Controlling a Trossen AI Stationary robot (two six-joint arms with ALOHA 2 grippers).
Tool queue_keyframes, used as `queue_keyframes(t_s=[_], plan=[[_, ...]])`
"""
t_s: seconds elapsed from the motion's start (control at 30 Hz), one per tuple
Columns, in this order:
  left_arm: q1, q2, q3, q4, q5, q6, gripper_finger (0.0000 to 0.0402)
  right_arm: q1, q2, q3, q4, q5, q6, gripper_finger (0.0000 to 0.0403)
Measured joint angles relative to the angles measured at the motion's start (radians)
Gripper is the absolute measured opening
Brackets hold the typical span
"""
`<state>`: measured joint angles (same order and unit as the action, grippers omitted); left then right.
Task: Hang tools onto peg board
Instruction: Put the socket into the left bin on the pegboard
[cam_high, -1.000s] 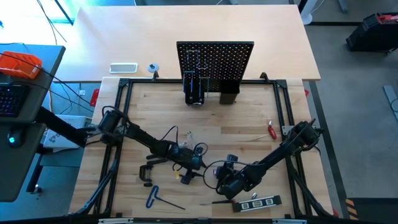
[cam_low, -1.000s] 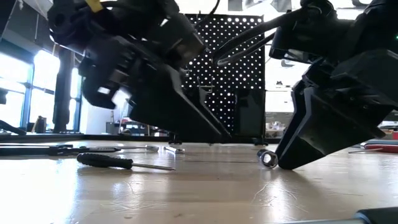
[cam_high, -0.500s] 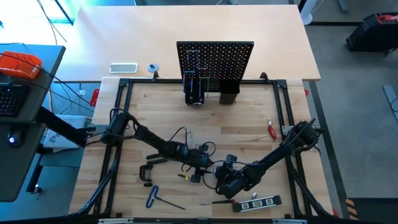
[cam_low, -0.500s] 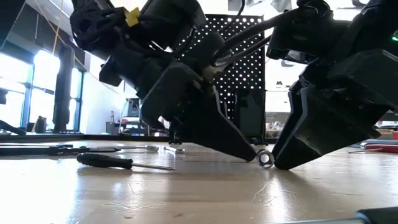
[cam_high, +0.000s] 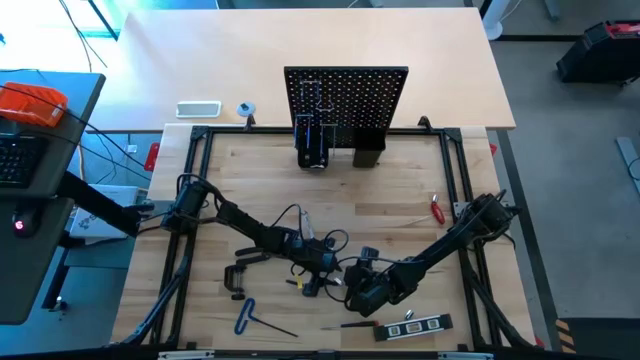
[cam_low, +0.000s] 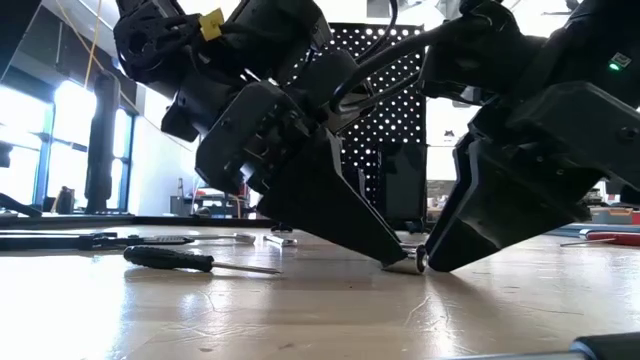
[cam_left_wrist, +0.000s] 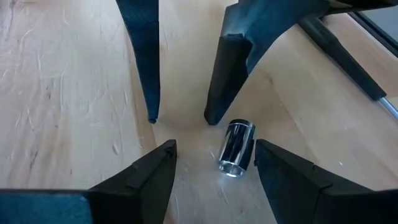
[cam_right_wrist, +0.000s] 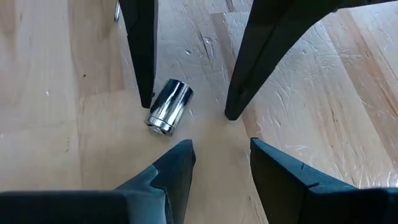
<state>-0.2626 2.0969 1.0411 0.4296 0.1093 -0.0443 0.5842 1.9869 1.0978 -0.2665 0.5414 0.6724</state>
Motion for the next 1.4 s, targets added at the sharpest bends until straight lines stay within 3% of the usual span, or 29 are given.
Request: queue_keyframes(t_s=[0.27, 0.6, 0.8, 1.4], plan=[[0.0, -0.001, 0.0, -0.01, 0.011, 0.027, 0.0203, 0.0, 0.001, 0.0, 0.003, 0.004, 0.0, 0.0158], [-0.002, -0.001, 0.0, -0.015, 0.035, 0.106, 0.009, 0.0, 0.001, 0.0, 0.002, 0.008, 0.0, 0.0158], [-0.002, -0.001, 0.0, -0.013, 0.043, 0.149, 0.0045, 0.0, 0.001, 0.0, 0.0, 0.012, 0.005, 0.0158], [0.041, -0.034, -0.001, -0.05, 0.087, 0.123, 0.004, 0.1, -0.069, -0.003, -0.13, 0.141, 0.113, 0.0158]])
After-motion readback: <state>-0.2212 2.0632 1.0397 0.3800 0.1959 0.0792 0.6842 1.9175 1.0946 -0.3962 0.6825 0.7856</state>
